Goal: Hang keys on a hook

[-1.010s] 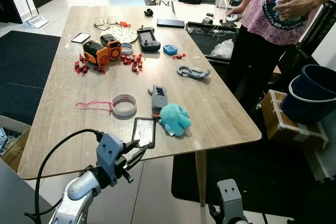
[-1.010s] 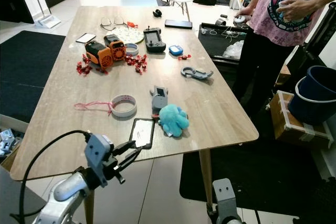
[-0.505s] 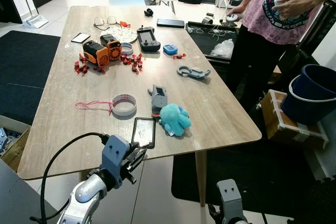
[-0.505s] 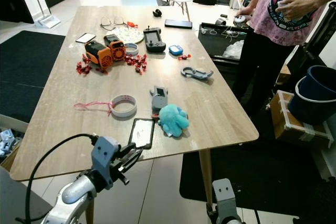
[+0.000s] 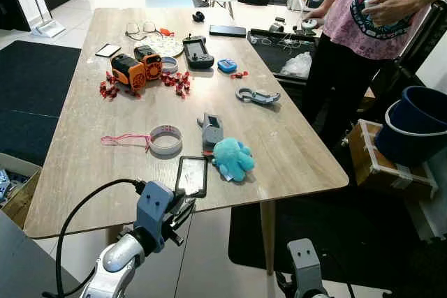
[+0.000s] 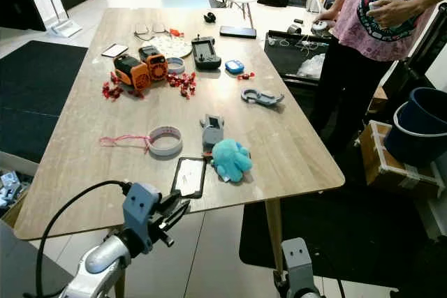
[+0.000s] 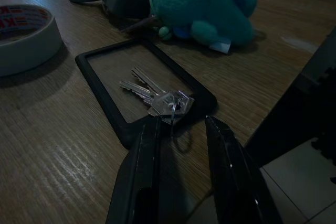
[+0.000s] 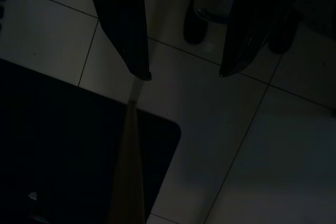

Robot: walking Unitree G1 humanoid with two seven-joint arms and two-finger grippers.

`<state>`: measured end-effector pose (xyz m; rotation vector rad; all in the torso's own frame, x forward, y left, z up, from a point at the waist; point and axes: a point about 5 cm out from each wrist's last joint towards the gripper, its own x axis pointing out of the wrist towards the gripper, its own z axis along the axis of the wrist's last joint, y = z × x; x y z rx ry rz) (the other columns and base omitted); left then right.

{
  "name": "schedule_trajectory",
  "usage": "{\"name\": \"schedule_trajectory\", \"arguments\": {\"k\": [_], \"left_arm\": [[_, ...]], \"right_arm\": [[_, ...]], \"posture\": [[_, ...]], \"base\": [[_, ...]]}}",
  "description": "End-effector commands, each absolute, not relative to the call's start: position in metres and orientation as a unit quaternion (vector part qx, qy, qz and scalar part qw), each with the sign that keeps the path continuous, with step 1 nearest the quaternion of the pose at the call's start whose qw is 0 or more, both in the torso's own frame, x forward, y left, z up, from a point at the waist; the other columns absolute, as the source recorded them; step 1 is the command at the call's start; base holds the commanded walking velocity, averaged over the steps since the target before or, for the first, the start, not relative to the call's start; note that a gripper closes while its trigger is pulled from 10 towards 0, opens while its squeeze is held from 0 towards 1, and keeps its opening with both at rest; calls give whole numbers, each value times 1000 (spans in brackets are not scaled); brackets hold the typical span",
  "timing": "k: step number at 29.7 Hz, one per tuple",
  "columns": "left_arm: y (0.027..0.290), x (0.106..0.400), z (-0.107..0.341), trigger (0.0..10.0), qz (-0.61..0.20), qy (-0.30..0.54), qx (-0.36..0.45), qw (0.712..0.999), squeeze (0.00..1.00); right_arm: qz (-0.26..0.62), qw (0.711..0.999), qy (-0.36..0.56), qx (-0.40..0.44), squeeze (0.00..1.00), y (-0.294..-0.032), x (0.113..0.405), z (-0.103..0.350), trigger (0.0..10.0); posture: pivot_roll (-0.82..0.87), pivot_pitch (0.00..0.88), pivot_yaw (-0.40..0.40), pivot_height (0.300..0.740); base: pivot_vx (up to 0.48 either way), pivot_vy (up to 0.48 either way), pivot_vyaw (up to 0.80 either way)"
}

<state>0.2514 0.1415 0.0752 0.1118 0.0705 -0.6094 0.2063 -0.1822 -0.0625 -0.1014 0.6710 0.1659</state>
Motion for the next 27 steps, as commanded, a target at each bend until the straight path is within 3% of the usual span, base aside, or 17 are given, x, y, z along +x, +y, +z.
{"name": "schedule_trajectory", "arguments": {"k": [1,2,3,8,13,14,16,17,19,22,23,24,27], "left_arm": [[138,251,76,9451,-301,30,49,952,0],[138,251,77,8902,-300,28,47,952,0],[138,252,77,9608,-299,26,45,953,0],[138,252,78,10000,-298,24,42,953,0],[137,252,79,9059,-300,22,40,953,0],[137,252,79,7804,-300,21,40,953,0],[136,252,80,7804,-300,20,39,953,0],[136,253,80,5294,-300,19,38,953,0],[136,253,81,5294,-300,18,37,953,0],[136,253,81,2157,-300,17,35,953,0],[136,253,81,2157,-300,17,35,953,0],[136,253,81,588,-300,17,34,953,0],[135,253,82,0,-300,16,32,953,0]], "right_arm": [[77,937,339,-47,0,-184,200,-66,10000],[77,937,339,-47,0,-184,200,-66,10000],[77,937,338,-47,0,-184,200,-66,10000],[77,937,338,-47,0,-184,200,-66,10000],[77,937,338,-47,0,-184,200,-66,10000],[77,937,338,-47,0,-183,200,-66,10000],[77,937,338,-46,0,-183,200,-66,10000],[77,937,338,-46,0,-183,200,-66,10000],[77,937,338,-46,0,-183,200,-66,10000],[77,937,338,-46,0,-183,200,-66,10000],[77,937,338,-46,0,-183,200,-66,10000],[77,937,338,-46,0,-183,200,-66,10000],[77,937,338,-45,0,-183,200,-66,10000]], "posture": [[58,84,-60,740],[59,84,-61,740],[58,85,-61,740],[58,86,-61,740],[58,86,-61,740],[58,88,-61,740],[58,88,-61,740],[59,88,-61,740],[59,88,-61,740],[60,91,-61,740],[60,91,-61,740],[60,91,-61,740],[62,91,-60,740]], "base": [[0,0,0],[0,0,0],[0,0,0],[0,0,0],[0,0,0],[0,0,0],[0,0,0],[0,0,0],[0,0,0],[0,0,0],[0,0,0],[0,0,0],[0,0,0]]}}
